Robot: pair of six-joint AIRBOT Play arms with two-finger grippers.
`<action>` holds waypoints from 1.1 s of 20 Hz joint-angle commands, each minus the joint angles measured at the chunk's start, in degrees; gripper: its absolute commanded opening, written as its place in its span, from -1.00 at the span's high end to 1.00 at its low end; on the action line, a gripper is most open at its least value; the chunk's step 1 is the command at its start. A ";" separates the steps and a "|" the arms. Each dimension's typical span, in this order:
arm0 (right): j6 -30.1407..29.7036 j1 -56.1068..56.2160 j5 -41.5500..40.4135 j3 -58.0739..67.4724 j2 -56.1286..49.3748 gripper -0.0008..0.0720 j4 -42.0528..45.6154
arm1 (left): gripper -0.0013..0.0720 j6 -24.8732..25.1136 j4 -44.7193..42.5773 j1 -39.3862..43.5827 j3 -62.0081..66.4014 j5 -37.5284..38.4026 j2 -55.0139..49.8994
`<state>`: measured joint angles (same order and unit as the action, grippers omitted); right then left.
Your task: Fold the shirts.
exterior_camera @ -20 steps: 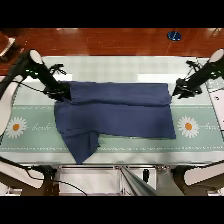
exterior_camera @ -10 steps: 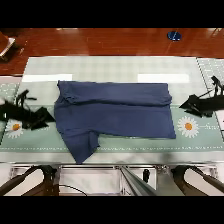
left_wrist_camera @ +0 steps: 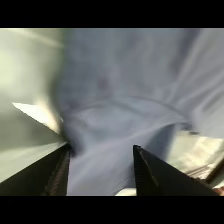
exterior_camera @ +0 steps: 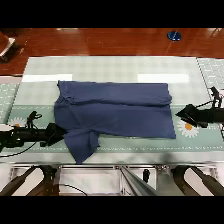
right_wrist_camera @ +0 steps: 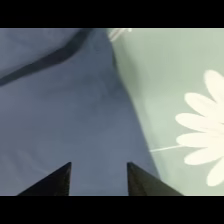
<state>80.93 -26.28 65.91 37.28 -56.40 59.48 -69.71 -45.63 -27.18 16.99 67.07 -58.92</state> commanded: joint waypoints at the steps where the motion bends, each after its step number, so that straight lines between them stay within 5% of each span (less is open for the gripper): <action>1: 5.88 -0.04 -1.55 -0.37 0.33 -0.14 6.97 | -0.42 3.06 5.14 4.09 -3.34 -7.28 -0.22; 2: 7.98 -0.04 -1.68 -0.37 0.33 -0.13 10.34 | -0.39 3.04 5.22 5.95 -3.28 -8.15 -0.26; 3: 10.34 -0.04 -1.40 -0.37 0.31 -0.13 14.64 | -0.12 3.02 5.22 7.39 -3.10 -8.94 -0.33; 4: 11.69 -0.20 -0.50 -0.37 0.31 -0.14 18.56 | 0.57 3.06 5.44 8.41 -2.93 -9.18 -0.35; 5: 12.33 -1.16 0.98 -0.37 0.28 -0.13 21.99 | 0.91 3.23 5.95 9.01 -2.91 -9.18 -0.35; 11: 4.00 -13.64 9.01 -5.62 -0.61 -0.13 13.99 | 0.92 4.17 6.23 9.33 -2.91 -9.18 -0.35; 16: 0.02 -13.49 7.74 -9.77 -5.75 -0.13 3.39 | 0.92 4.57 6.25 9.33 -2.91 -9.77 -0.33; 22: -0.83 -10.64 3.91 -9.77 -9.90 -0.13 0.33 | 0.92 4.57 6.27 9.33 -2.93 -9.99 -0.33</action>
<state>81.17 -38.65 72.71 27.77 -64.14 62.11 -65.23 -39.31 -17.87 14.09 57.49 -59.22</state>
